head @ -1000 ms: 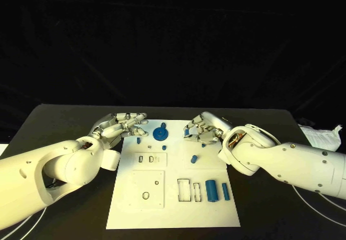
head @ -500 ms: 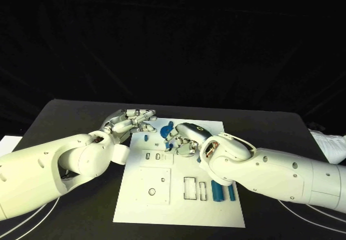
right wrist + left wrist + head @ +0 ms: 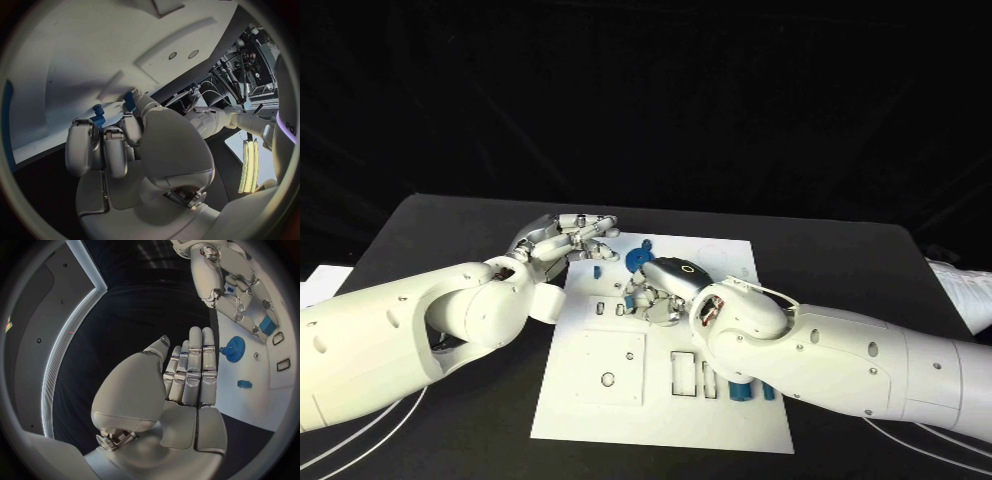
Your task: Assemble the parts on the task board
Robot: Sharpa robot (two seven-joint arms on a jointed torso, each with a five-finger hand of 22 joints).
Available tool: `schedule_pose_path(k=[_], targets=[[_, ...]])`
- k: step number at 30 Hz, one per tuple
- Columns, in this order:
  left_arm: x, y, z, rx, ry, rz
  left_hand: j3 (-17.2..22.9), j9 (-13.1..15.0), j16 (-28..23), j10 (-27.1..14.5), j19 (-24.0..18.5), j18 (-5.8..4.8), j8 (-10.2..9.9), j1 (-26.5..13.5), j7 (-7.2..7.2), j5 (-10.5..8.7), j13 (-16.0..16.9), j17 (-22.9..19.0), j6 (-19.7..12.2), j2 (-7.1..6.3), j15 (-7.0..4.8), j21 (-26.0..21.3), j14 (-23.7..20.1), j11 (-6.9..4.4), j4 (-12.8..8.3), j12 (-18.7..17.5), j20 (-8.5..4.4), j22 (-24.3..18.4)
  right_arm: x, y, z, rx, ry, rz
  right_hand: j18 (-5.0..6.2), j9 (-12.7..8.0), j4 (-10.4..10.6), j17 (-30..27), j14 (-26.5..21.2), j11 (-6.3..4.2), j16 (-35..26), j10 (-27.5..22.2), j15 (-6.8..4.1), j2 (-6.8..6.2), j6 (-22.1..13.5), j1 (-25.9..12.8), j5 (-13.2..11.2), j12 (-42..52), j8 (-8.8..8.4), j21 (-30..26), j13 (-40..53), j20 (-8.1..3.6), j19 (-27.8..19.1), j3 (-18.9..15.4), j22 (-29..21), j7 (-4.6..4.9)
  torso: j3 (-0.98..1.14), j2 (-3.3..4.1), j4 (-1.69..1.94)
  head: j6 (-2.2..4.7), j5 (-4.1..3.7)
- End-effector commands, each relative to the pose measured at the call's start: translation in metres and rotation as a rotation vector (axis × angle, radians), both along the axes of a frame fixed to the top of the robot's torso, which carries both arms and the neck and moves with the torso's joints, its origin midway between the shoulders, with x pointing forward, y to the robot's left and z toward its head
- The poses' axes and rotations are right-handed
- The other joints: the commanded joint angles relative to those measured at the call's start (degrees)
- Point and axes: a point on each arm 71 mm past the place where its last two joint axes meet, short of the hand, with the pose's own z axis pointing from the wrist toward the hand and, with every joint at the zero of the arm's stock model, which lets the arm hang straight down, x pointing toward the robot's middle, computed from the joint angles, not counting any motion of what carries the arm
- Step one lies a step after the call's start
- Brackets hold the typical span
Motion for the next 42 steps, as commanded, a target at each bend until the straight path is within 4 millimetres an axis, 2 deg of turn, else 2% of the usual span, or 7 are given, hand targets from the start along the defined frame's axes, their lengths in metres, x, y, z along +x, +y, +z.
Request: schedule_pose_path(k=[1, 8, 13, 25, 32, 38, 42], targets=[[-0.0004, -0.0024, 0.0023, -0.009, -0.024, -0.002, 0.0, 0.1, 0.3, -0.4, -0.3, 0.88, 0.2, -0.3, 0.01, 0.04, 0.1, 0.0, -0.4, 0.17, 0.13, 0.0, -0.4, -0.08, -0.2, 0.3, -0.08, 0.0, -0.0011, -0.0004, -0.0079, -0.054, 0.006, -0.008, -0.63, 1.5, -0.3, 10.5, 5.0, 0.05, -0.2, -0.4, -0.16, 0.13, 0.3, -0.5, 0.2, -0.2, 0.39, -0.3, -2.8, -0.32, 0.0, -0.1, 0.0, -0.57, 0.07, 0.06, 0.10, -0.27, 0.10], [-0.0005, -0.0024, 0.0021, -0.009, -0.022, -0.004, 0.0, 0.1, 0.3, -0.4, -0.3, 0.88, 0.2, -0.3, 0.01, 0.04, 0.1, 0.0, -0.4, 0.17, 0.13, 0.0, -0.4, -0.08, -0.2, 0.3, -0.08, 0.0, -0.0023, -0.0010, -0.0109, -0.061, 0.018, -0.010, -0.63, 1.6, -0.2, 10.6, 5.0, 0.21, -0.2, -0.4, -0.04, -0.36, 0.1, -1.3, 0.2, -0.4, 0.23, -0.4, -2.8, -0.23, 0.0, -0.4, -0.1, -0.40, 0.00, 0.04, 0.00, -0.56, 0.62], [-0.0006, -0.0027, 0.0019, -0.009, -0.019, -0.007, 0.0, 0.1, 0.4, -0.4, -0.3, 0.89, 0.2, -0.3, 0.00, 0.04, 0.1, 0.1, -0.4, 0.18, 0.12, 0.0, -0.4, -0.09, -0.3, 0.3, -0.08, 0.1, -0.0030, -0.0027, -0.0129, -0.080, 0.035, -0.011, -0.63, 1.7, 0.4, 10.5, 5.0, 0.27, -0.3, -0.3, 0.05, -1.16, 0.1, -2.9, 0.0, -0.4, 0.20, -0.4, -2.8, -0.13, 0.0, -1.2, -0.1, -0.37, -0.01, 0.01, 0.07, -0.80, 0.70], [-0.0009, -0.0013, 0.0017, -0.008, -0.016, -0.010, 0.0, 0.1, 0.4, -0.4, -0.3, 0.89, 0.2, -0.3, 0.00, 0.04, 0.1, 0.1, -0.4, 0.18, 0.12, 0.0, -0.4, -0.09, -0.3, 0.3, -0.08, 0.1, -0.0056, -0.0075, -0.0154, -0.101, 0.047, -0.013, -0.62, 1.8, 0.6, 10.5, 5.0, 0.19, -0.3, -0.2, 0.01, -1.28, 0.4, -3.2, -0.4, -0.5, 0.30, -0.4, -2.9, -0.12, 0.1, -1.4, -0.1, -0.48, 0.06, 0.00, -0.10, -1.00, 0.88], [-0.0009, -0.0025, 0.0016, -0.009, -0.014, -0.015, 0.0, 0.1, 0.4, -0.4, -0.3, 0.89, 0.2, -0.3, 0.00, 0.04, 0.1, 0.1, -0.4, 0.18, 0.12, 0.0, -0.4, -0.09, -0.3, 0.3, -0.08, 0.1, -0.0065, -0.0065, -0.0161, -0.103, 0.049, -0.015, -0.61, 1.8, 0.6, 10.4, 5.0, 0.17, -0.4, -0.4, -0.01, -1.45, 0.3, -3.2, -0.6, -0.7, 0.28, -0.5, -3.1, -0.13, 0.0, -1.5, -0.1, -0.50, 0.00, -0.05, 0.01, -1.11, 0.73], [-0.0009, -0.0022, 0.0014, -0.008, -0.012, -0.016, 0.0, 0.1, 0.4, -0.4, -0.3, 0.89, 0.2, -0.3, 0.00, 0.04, 0.1, 0.1, -0.4, 0.18, 0.12, 0.0, -0.4, -0.09, -0.3, 0.3, -0.08, 0.1, -0.0053, -0.0075, -0.0159, -0.090, 0.044, -0.018, -0.54, 1.2, 1.1, 10.2, 4.9, 1.17, -0.6, -3.3, 0.71, -3.41, -2.9, -4.3, -0.1, -5.4, -1.70, -0.9, -6.9, 0.33, -0.3, -2.6, -0.8, 0.78, 0.01, -0.03, -0.05, -1.23, 0.74], [-0.0010, -0.0025, 0.0014, -0.009, -0.011, -0.018, 0.0, 0.1, 0.4, -0.4, -0.3, 0.89, 0.2, -0.3, 0.00, 0.04, 0.1, 0.1, -0.4, 0.18, 0.12, 0.0, -0.4, -0.09, -0.3, 0.3, -0.08, 0.1, -0.0046, -0.0079, -0.0161, -0.087, 0.044, -0.021, -0.49, 1.2, 1.4, 10.0, 4.8, 1.40, -0.7, -3.7, 0.93, -3.83, -3.4, -4.8, 0.1, -6.2, -2.02, -1.0, -7.5, 0.57, -0.5, -3.1, -1.0, 0.99, -0.02, -0.02, -0.02, -1.25, 0.60]])
